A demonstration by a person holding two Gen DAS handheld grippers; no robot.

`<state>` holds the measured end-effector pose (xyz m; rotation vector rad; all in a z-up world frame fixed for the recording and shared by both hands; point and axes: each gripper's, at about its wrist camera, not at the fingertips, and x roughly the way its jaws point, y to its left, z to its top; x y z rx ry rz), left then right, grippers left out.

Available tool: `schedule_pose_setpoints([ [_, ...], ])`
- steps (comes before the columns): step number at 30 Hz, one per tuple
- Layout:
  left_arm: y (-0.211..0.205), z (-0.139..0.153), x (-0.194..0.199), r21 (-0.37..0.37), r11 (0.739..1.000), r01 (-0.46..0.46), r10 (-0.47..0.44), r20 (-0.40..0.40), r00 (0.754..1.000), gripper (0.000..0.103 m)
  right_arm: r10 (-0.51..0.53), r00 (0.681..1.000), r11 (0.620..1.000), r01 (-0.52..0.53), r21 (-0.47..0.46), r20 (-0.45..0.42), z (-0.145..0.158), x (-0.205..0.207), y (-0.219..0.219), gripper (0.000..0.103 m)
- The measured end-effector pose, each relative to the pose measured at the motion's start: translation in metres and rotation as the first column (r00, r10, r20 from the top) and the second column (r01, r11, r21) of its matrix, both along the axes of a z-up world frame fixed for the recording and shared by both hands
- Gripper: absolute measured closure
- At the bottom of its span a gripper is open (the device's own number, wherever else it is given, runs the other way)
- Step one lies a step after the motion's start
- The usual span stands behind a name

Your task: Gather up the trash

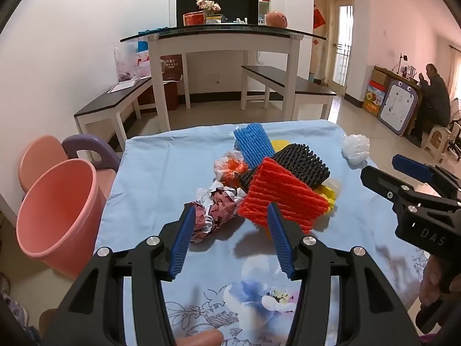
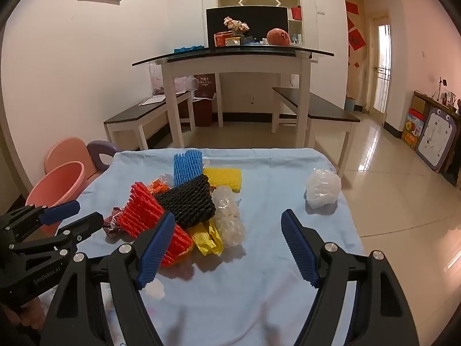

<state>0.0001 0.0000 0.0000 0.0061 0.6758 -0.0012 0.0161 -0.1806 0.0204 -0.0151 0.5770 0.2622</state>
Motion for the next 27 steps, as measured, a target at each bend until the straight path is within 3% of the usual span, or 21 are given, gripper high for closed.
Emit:
schedule_pose_setpoints([
  [27,-0.0007,0.0003,-0.0001,0.006,1.000,-0.004,0.004,0.002,1.000,0.051,-0.018,1.000,0.999,0.018,0.027,-0.006,-0.0079,-0.0057,-0.0063,0.028],
])
